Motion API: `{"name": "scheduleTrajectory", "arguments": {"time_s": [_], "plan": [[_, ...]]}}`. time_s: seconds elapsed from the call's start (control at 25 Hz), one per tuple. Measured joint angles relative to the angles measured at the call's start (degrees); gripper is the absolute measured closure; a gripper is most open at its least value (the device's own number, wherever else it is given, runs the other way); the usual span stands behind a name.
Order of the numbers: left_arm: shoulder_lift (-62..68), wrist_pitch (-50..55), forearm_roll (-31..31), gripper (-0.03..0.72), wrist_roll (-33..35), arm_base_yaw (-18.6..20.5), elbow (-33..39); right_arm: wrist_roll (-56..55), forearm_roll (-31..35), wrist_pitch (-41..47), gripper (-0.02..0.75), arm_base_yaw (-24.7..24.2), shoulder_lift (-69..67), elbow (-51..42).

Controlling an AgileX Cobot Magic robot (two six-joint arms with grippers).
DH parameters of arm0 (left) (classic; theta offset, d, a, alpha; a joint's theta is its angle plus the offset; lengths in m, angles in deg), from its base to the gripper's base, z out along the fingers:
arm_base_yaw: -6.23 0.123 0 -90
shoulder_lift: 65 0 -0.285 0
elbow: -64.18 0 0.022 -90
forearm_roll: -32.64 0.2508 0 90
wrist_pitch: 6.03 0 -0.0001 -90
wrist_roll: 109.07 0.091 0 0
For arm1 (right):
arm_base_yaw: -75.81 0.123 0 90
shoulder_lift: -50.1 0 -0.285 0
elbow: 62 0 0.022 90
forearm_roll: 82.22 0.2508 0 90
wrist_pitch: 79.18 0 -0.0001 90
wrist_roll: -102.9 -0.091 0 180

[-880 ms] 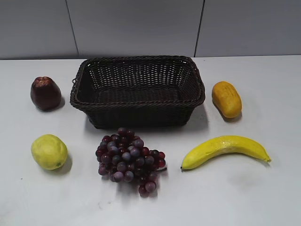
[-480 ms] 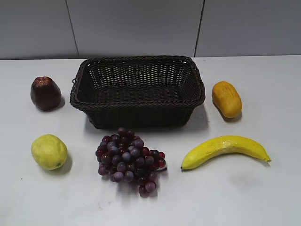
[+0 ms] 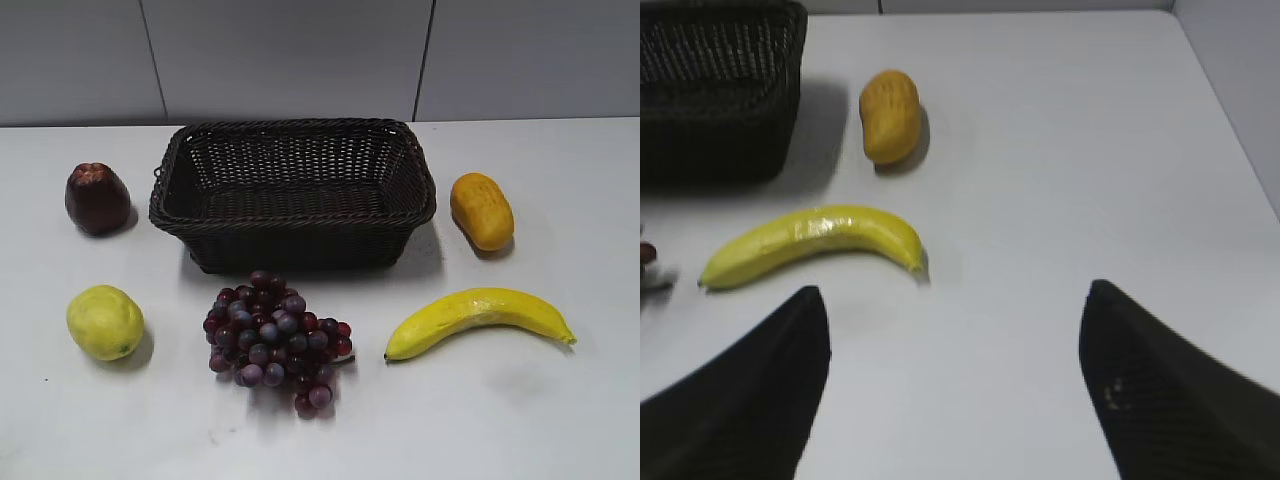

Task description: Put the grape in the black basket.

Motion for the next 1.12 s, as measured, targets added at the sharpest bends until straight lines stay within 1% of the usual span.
{"name": "scheduleTrajectory", "arguments": {"time_s": [0.12, 0.24, 0.36, 0.44, 0.52, 0.68, 0.76, 0.84, 1.0, 1.12], "plan": [[0.0, 0.0, 0.0, 0.452, 0.0, 0.0, 0.0, 0.0, 1.9, -9.4, 0.091, 0.0, -4.6, 0.3], [0.0, 0.0, 0.0, 0.452, 0.0, 0.0, 0.0, 0.0, 2.9, -18.5, 0.078, 0.0, -11.2, 0.3], [0.0, 0.0, 0.0, 0.452, 0.0, 0.0, 0.0, 0.4, 3.1, -25.3, 0.078, 0.0, -19.0, 0.3], [0.0, 0.0, 0.0, 0.452, 0.0, 0.0, 0.0, 1.4, 3.8, -28.2, 0.078, 0.0, -25.1, 0.5], [0.0, 0.0, 0.0, 0.452, 0.0, 0.0, 0.0, 2.7, 5.5, -29.2, 0.078, 0.0, -31.4, 1.1], [0.0, 0.0, 0.0, 0.452, 0.0, 0.0, 0.0, 11.2, 14.1, -27.9, 0.08, 1.9, -44.4, 4.6], [0.0, 0.0, 0.0, 0.452, 0.0, 0.0, 0.0, 15.5, 18.0, -26.0, 0.082, 4.0, -50.1, 6.9], [0.0, 0.0, 0.0, 0.452, 0.0, 0.0, 0.0, 17.1, 20.1, -24.0, 0.085, 7.3, -55.6, 9.9], [0.0, 0.0, 0.0, 0.452, 0.0, 0.0, 0.0, 18.0, 20.9, -21.4, 0.093, 15.6, -64.9, 15.2], [0.0, 0.0, 0.0, 0.452, 0.0, 0.0, 0.0, 18.1, 21.1, -20.9, 0.102, 23.0, -70.9, 18.5]]}}
